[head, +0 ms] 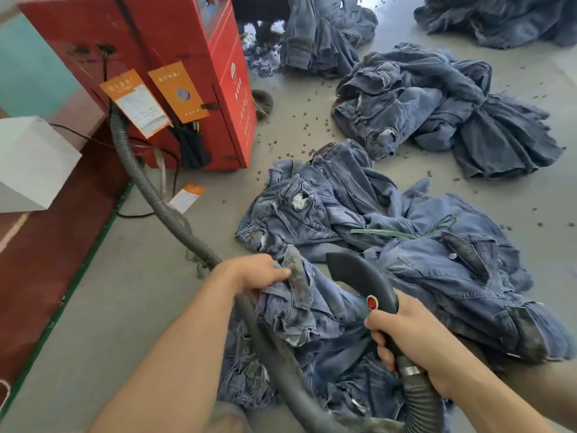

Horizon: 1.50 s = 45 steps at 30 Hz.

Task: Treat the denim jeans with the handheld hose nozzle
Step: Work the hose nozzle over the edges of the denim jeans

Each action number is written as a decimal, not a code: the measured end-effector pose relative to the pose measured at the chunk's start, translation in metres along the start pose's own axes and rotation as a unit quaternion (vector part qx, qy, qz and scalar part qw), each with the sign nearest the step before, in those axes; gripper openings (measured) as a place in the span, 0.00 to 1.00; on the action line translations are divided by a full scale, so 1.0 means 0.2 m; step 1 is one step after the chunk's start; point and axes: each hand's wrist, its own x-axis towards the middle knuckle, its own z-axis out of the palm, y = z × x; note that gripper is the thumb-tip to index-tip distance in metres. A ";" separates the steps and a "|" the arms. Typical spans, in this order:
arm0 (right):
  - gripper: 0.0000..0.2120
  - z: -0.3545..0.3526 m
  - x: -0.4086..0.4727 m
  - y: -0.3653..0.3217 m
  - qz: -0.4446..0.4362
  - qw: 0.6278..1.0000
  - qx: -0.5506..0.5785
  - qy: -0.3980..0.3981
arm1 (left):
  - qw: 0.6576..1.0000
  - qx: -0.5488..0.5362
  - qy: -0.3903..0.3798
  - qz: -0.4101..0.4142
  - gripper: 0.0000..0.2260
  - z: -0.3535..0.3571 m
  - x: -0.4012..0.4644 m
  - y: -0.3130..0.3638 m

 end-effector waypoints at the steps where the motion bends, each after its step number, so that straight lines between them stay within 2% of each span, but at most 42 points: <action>1: 0.09 0.00 0.00 0.01 0.003 1.000 0.008 0.000 | 0.995 -0.100 -0.014 0.012 0.28 -0.01 0.00 -0.01; 2: 0.09 -0.01 -0.01 0.01 0.003 1.000 0.015 0.003 | 0.977 -0.210 -0.029 0.027 0.31 -0.02 -0.01 -0.01; 4: 0.09 -0.02 0.00 0.00 -0.004 1.000 0.019 0.014 | 0.917 -0.387 -0.079 0.056 0.33 -0.04 -0.03 -0.03; 6: 0.09 -0.03 0.00 -0.02 -0.010 1.000 0.021 0.017 | 0.882 -0.441 -0.142 0.091 0.37 -0.03 -0.02 -0.05; 8: 0.10 -0.04 0.00 -0.04 -0.005 1.000 0.028 0.008 | 0.877 -0.436 -0.159 0.122 0.37 -0.01 -0.02 -0.06; 11: 0.10 -0.05 -0.02 -0.04 0.002 1.000 0.027 0.002 | 0.867 -0.468 -0.097 0.139 0.23 0.04 -0.01 -0.03; 14: 0.09 -0.05 -0.03 -0.02 0.010 1.000 0.017 0.006 | 0.900 -0.421 0.009 0.111 0.08 0.07 0.05 -0.02; 16: 0.08 -0.04 -0.04 -0.02 0.012 1.000 0.010 0.011 | 0.927 -0.358 0.040 0.100 0.02 0.07 0.05 -0.01; 17: 0.08 -0.04 -0.04 -0.02 0.011 1.000 0.004 0.012 | 0.928 -0.353 0.041 0.109 0.01 0.07 0.05 -0.01; 20: 0.07 0.00 -0.07 -0.04 -0.008 1.000 -0.021 0.006 | 0.906 -0.395 -0.001 0.149 0.06 0.05 0.01 0.00; 22: 0.07 0.04 -0.09 -0.05 -0.032 0.998 -0.053 0.005 | 0.881 -0.433 -0.094 0.163 0.09 0.07 -0.03 0.01; 24: 0.08 0.10 -0.11 -0.07 -0.058 0.993 -0.101 0.005 | 0.851 -0.470 -0.160 0.174 0.17 0.09 -0.05 0.04; 26: 0.08 0.17 -0.10 -0.07 -0.072 0.983 -0.167 0.009 | 0.832 -0.487 -0.183 0.192 0.27 0.12 -0.04 0.07; 28: 0.08 0.22 -0.05 -0.10 -0.073 0.973 -0.216 0.031 | 0.819 -0.505 -0.202 0.183 0.29 0.14 -0.02 0.08; 31: 0.05 0.21 0.06 -0.17 -0.079 0.979 -0.168 0.086 | 0.806 -0.517 -0.246 0.147 0.31 0.16 -0.01 0.06; 34: 0.06 0.13 0.06 -0.20 -0.070 0.993 -0.044 0.087 | 0.822 -0.523 -0.173 0.144 0.32 0.16 -0.02 0.06; 38: 0.09 0.08 -0.06 -0.14 -0.060 0.997 -0.007 0.048 | 0.843 -0.511 -0.084 0.148 0.11 0.12 -0.01 0.05; 40: 0.09 0.06 -0.07 -0.12 -0.061 0.997 0.000 0.050 | 0.871 -0.473 -0.021 0.128 0.10 0.13 0.02 0.04; 42: 0.09 0.03 -0.07 -0.12 -0.061 0.997 -0.003 0.054 | 0.917 -0.378 0.050 0.118 0.15 0.15 0.05 0.03; 44: 0.09 0.02 -0.06 -0.12 -0.053 0.997 -0.001 0.051 | 0.971 -0.185 0.102 0.116 0.21 0.16 0.04 0.04; 45: 0.09 0.01 -0.05 -0.11 -0.049 0.998 0.002 0.048 | 0.980 -0.114 0.114 0.114 0.25 0.16 0.04 0.04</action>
